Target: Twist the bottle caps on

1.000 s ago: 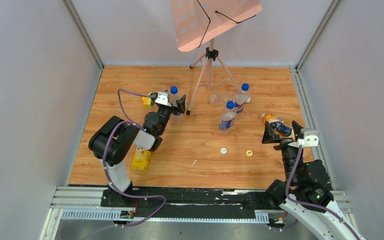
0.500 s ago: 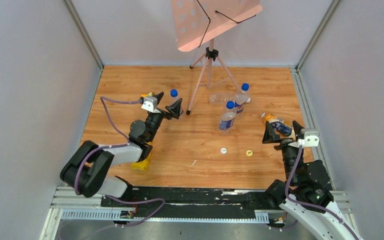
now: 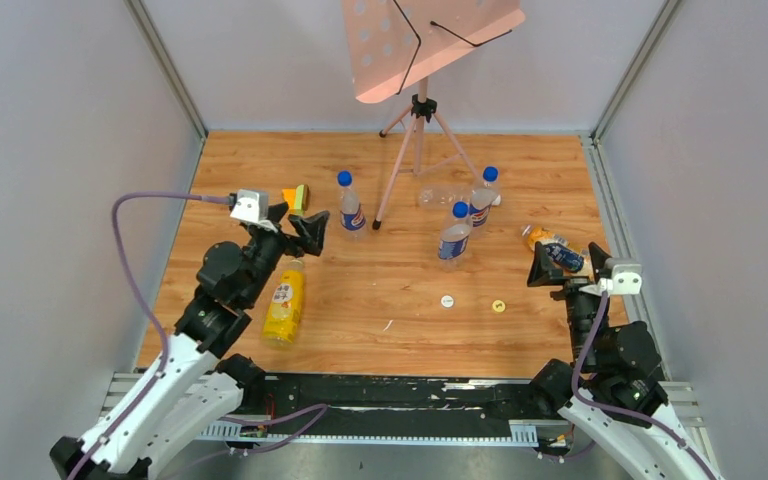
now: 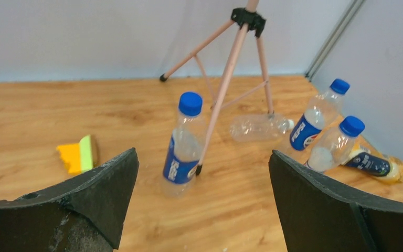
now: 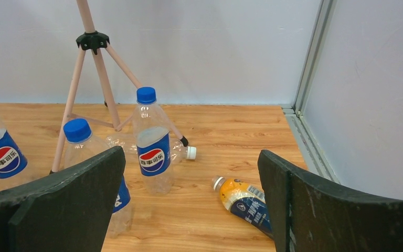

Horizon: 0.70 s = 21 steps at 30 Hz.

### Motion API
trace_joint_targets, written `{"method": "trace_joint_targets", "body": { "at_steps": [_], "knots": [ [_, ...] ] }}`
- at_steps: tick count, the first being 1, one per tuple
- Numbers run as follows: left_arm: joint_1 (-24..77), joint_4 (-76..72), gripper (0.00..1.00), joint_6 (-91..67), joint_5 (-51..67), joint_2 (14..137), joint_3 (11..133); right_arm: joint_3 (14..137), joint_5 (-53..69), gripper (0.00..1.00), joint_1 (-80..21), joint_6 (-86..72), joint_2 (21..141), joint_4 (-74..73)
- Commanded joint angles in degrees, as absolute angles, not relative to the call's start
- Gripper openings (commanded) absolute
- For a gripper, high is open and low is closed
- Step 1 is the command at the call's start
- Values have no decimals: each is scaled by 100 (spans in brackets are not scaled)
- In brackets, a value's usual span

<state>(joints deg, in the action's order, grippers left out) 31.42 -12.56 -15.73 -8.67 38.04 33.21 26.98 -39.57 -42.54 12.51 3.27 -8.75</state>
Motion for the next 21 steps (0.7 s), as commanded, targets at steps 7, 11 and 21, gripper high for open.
{"method": "trace_joint_targets", "body": {
  "at_steps": [7, 11, 21],
  "knots": [
    [3155, 4716, 100, -2302, -988, 3157, 5482, 2665, -4414, 100, -4226, 1058, 479, -906],
    [3155, 5329, 100, -2502, -823, 3224, 5863, 2685, -4435, 100, -4223, 992, 564, -981],
    [3155, 6239, 100, -2027, -745, 4785, 6608, 2670, -4387, 100, -4223, 921, 788, -1020]
  ]
}}
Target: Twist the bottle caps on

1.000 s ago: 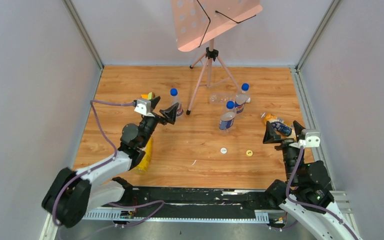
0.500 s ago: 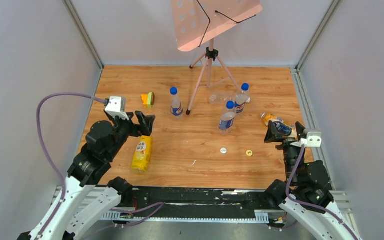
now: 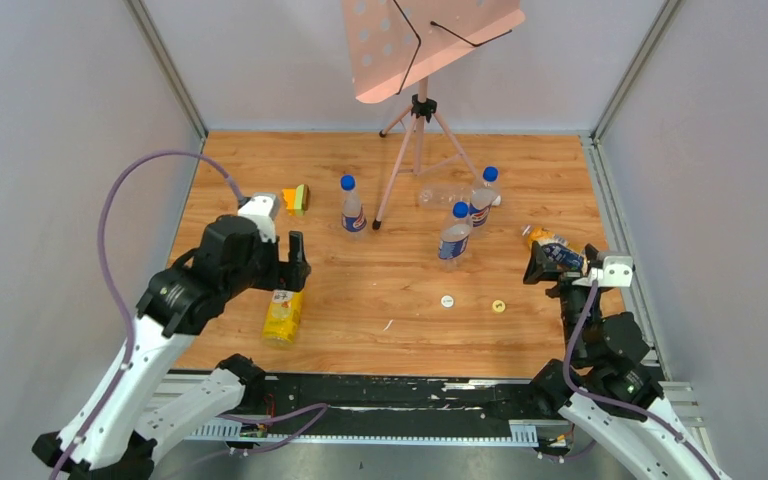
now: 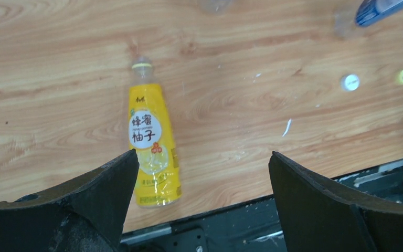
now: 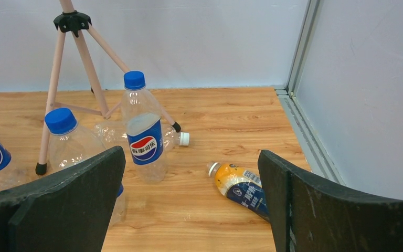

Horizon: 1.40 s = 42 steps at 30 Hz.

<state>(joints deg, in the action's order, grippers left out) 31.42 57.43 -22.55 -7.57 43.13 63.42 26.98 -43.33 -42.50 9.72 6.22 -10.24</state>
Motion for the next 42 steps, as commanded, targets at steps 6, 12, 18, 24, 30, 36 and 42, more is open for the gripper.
{"method": "trace_joint_targets", "body": {
  "at_steps": [6, 12, 18, 24, 30, 36, 42],
  "knots": [
    [3155, 5872, 100, -1823, -823, 5264, 6582, 2689, -4187, 100, -4183, 1017, 942, -992],
    [3154, 5675, 100, -2519, -1051, 5270, 6132, 2604, -3743, 100, -3927, 870, 1013, -776],
    [3132, 5088, 100, -3013, -1278, 5686, 5548, 2623, -3039, 100, -3815, 503, 948, -793],
    [2802, 4644, 100, -3407, -1599, 5998, 4874, 2649, -2618, 100, -3798, 169, 691, -869],
    [2494, 4532, 100, -3620, -1718, 6374, 4458, 2645, -2494, 100, -3766, 62, 409, -879],
    [2167, 3965, 100, -3575, -1480, 6788, 4068, 2638, -2521, 100, -3743, 35, 264, -894],
    [2079, 3757, 94, -3468, -1054, 7217, 3986, 2665, -2633, 100, -3744, -234, 349, -971]
  ]
}}
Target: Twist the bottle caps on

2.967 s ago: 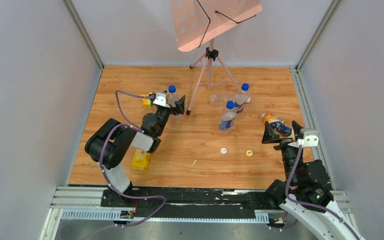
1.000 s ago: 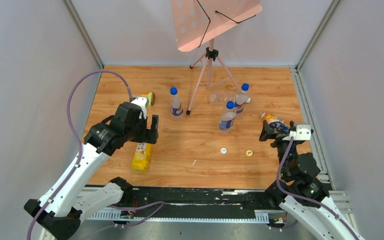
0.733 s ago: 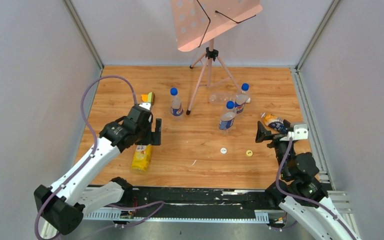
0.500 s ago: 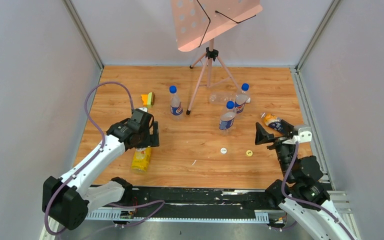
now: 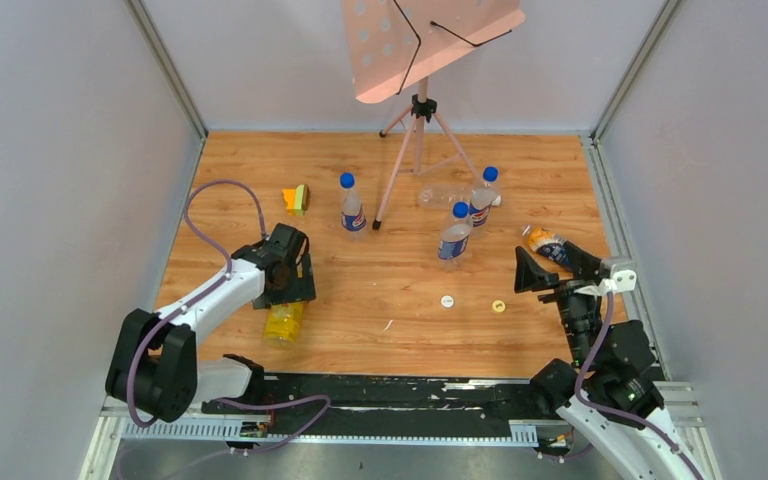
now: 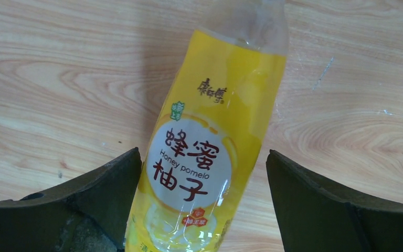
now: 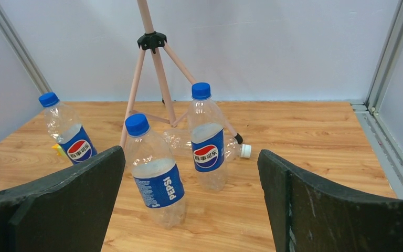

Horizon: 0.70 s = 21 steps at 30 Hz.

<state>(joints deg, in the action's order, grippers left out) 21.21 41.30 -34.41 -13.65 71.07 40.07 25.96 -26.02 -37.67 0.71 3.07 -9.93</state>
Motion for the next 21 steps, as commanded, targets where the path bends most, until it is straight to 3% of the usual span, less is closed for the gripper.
{"method": "trace_joint_targets", "body": {
  "at_steps": [1, 9, 16, 21],
  "knots": [
    [2077, 3772, 91, -3440, -1019, 7221, 3989, 2673, -2636, 100, -3744, -283, 387, -974],
    [2087, 3891, 74, -3283, -788, 6757, 3893, 2998, -2637, 100, -3741, -919, 1163, -1432],
    [2262, 3488, 71, -3195, -104, 5730, 3482, 3603, -2321, 100, -3742, -2404, 2097, -2458],
    [2526, 3042, 60, -3313, 337, 5322, 3106, 3814, -1713, 100, -3744, -3322, 2594, -3071]
  ]
}}
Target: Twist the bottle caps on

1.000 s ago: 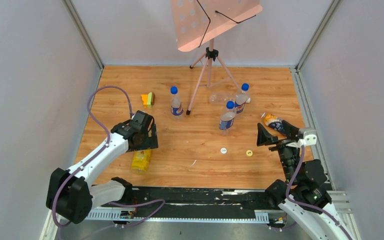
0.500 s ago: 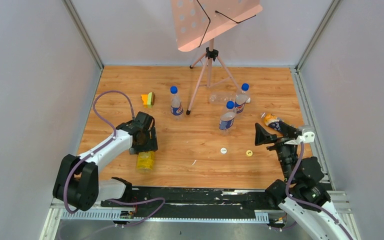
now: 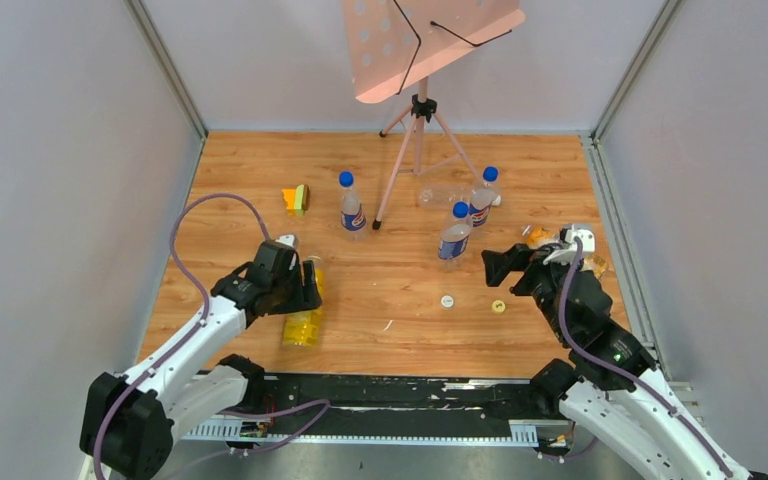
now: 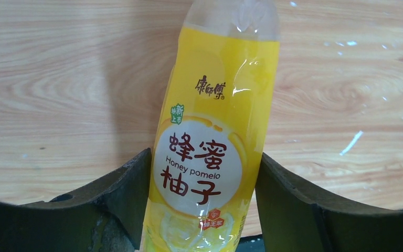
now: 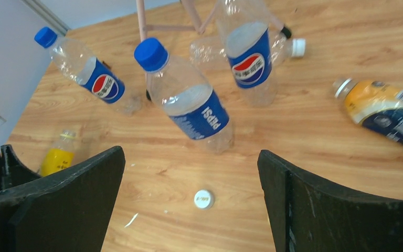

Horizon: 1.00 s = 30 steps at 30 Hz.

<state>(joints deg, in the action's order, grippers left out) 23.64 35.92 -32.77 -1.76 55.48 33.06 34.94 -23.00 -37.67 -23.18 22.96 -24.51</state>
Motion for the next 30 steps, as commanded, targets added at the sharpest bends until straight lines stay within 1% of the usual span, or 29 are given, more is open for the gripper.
{"method": "trace_joint_targets", "body": {
  "at_steps": [1, 6, 8, 13, 17, 20, 22, 26, 27, 30],
  "knots": [
    [2551, 3013, 60, -3327, 340, 5346, 3065, 3898, -1573, 100, -3744, -3413, 2748, -3239],
    [2986, 3258, 63, -3318, 41, 6033, 3280, 4266, -1488, 100, -3749, -3944, 3397, -4048],
    [3200, 3313, 65, -3362, -226, 6358, 3421, 4318, -1352, 100, -3744, -4177, 3548, -4158],
    [3383, 3072, 71, -3474, -306, 6858, 3434, 4540, -939, 100, -3744, -4348, 3786, -4210],
    [3400, 2858, 78, -3511, -268, 7021, 3376, 4446, -1058, 100, -3744, -3850, 3556, -4254],
    [3401, 2798, 82, -3495, -220, 7159, 3375, 4299, -1449, 100, -3742, -4082, 3235, -4391],
    [3401, 2769, 85, -3491, -171, 7248, 3375, 4309, -1426, 100, -3742, -3872, 3101, -4403],
    [3424, 2741, 86, -3470, -112, 7426, 3398, 4335, -1511, 100, -3744, -3812, 3111, -4487],
    [3440, 2750, 85, -3466, -103, 7464, 3408, 4321, -1568, 100, -3744, -3897, 3137, -4516],
    [3487, 2837, 77, -3482, -77, 7431, 3461, 4245, -1634, 100, -3744, -4141, 3189, -4547]
  ]
}}
